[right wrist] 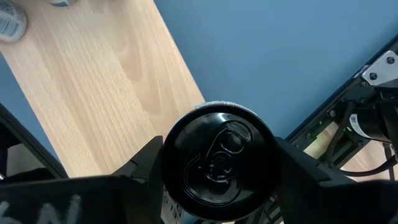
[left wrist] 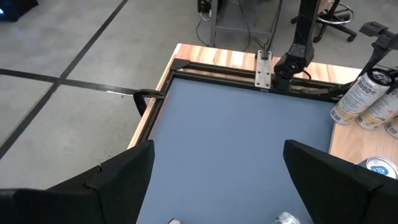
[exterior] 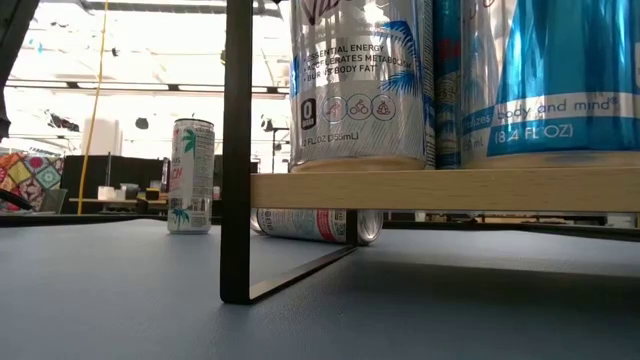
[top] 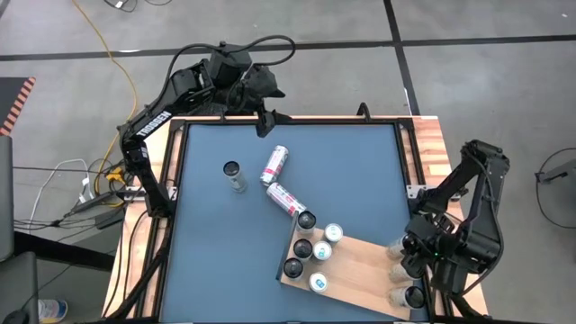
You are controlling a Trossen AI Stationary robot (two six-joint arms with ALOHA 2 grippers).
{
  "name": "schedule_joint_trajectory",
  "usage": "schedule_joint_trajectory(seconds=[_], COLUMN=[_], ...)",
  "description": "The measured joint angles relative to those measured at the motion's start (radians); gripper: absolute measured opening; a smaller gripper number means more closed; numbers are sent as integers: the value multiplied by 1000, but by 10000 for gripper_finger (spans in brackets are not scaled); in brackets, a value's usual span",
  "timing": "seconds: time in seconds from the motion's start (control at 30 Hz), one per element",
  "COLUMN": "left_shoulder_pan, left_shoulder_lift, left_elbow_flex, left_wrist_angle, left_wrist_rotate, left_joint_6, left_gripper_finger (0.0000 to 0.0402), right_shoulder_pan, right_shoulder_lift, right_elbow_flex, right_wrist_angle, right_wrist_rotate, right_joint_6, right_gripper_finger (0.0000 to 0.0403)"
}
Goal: Place canned beverage on shelf
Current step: Put the white yellow soda can on the shelf
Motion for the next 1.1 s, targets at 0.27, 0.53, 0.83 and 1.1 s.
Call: schedule_joint_trajectory(seconds=[0.27,0.53,0.83,1.1], left_shoulder_pan=[0,0,0,0], left_shoulder_lift=[0,0,0,0], left_elbow_flex=[0,0,0,0], left_wrist_angle=[2,2,2,2], left_wrist_rotate=[0,0,0,0], left_joint_6=[-9,-12,-14,-14], left_gripper_finger=[343,343,343,343], right_shoulder_pan=[0,6,90,65], right_shoulder_lift=[0,0,0,0], right_elbow_flex=[0,0,1,0], right_wrist_angle=[12,12,-4,2], right_wrist_rotate=[-2,-21,-33,-33], right_joint_6=[-7,-5,132,78], right_gripper_finger=[208,208,208,229])
